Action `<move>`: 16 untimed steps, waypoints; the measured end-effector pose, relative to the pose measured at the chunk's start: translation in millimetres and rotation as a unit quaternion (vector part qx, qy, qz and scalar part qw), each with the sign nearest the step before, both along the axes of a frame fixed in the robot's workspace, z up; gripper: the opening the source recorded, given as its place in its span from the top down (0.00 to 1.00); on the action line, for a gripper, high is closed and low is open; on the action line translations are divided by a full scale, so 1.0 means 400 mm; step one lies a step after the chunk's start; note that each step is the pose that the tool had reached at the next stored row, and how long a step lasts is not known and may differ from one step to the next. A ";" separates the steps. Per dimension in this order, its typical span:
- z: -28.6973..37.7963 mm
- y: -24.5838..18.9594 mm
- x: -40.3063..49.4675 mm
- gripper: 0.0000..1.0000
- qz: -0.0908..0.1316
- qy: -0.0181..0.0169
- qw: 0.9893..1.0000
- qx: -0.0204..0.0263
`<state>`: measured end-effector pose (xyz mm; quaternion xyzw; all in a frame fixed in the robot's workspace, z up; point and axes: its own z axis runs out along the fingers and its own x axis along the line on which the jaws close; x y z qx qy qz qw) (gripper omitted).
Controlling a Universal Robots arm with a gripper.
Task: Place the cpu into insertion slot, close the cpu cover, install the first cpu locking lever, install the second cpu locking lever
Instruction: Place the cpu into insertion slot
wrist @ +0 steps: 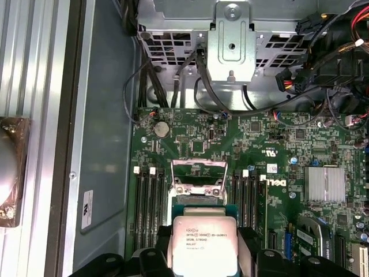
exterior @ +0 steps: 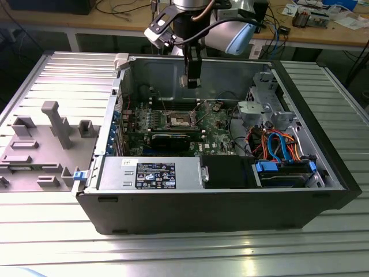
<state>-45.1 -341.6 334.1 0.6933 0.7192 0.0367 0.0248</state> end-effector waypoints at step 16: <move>-0.012 0.000 0.000 0.47 0.000 0.000 1.000 0.000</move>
